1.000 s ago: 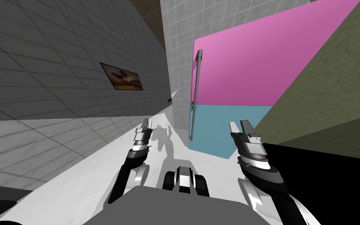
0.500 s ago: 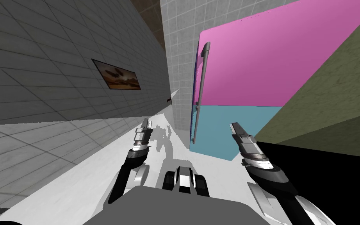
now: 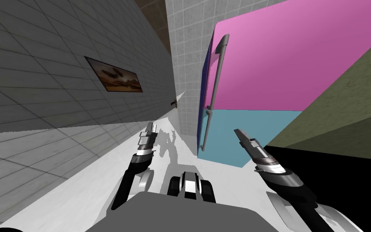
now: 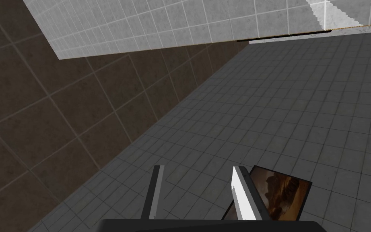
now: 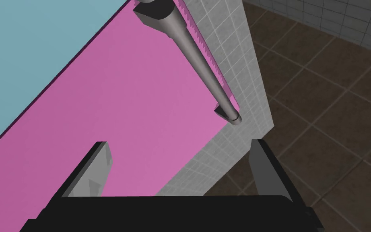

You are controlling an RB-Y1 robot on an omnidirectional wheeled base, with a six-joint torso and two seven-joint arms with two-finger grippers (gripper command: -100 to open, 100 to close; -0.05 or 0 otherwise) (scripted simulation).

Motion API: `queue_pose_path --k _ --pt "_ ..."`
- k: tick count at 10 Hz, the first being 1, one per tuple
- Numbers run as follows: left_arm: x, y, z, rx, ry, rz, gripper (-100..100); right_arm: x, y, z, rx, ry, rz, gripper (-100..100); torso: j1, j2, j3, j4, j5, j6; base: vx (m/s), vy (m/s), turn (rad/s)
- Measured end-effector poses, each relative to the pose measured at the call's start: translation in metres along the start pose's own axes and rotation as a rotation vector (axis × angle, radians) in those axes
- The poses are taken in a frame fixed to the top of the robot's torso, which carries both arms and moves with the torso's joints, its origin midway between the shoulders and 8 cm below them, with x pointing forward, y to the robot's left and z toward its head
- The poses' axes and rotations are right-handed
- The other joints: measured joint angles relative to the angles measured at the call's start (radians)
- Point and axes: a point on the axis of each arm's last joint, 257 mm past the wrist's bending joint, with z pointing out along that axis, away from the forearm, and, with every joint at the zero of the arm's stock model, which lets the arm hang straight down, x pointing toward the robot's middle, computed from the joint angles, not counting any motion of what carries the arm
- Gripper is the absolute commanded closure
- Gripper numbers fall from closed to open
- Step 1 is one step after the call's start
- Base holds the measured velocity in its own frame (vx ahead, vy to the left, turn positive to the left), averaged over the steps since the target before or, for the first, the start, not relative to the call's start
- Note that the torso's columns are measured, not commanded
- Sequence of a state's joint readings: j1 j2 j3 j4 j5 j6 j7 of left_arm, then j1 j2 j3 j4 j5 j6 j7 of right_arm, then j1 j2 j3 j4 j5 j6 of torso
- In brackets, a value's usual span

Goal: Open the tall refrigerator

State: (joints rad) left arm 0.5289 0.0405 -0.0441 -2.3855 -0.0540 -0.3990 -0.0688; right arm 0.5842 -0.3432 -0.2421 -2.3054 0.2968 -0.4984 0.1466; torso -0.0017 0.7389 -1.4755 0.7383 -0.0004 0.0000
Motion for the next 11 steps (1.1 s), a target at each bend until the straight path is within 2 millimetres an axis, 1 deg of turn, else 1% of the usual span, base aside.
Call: queue_pose_path --k 3,5,9,11 --pt "0.000 0.000 0.000 0.000 0.000 0.000 0 0.004 -0.017 -0.005 0.023 0.076 -0.134 -100 0.003 -0.001 -0.001 0.000 0.001 0.000 0.092 0.116 -0.053" --pt "0.000 0.000 0.000 0.000 0.000 0.000 0 0.005 -0.028 -0.007 0.031 0.122 -0.219 -100 0.000 0.000 0.000 0.000 0.000 0.000 0.072 0.087 -0.049" --pt "0.000 0.000 0.000 0.000 0.000 0.000 0 0.004 -0.055 -0.013 0.049 0.226 -0.424 -100 0.004 -0.002 -0.001 -0.001 0.001 0.000 0.091 0.138 -0.060" --pt "0.000 0.000 0.000 0.000 0.000 0.000 0 0.000 -0.067 -0.014 0.052 0.270 -0.518 -100 -0.001 -0.001 0.000 0.000 0.000 0.000 0.086 0.091 -0.058"
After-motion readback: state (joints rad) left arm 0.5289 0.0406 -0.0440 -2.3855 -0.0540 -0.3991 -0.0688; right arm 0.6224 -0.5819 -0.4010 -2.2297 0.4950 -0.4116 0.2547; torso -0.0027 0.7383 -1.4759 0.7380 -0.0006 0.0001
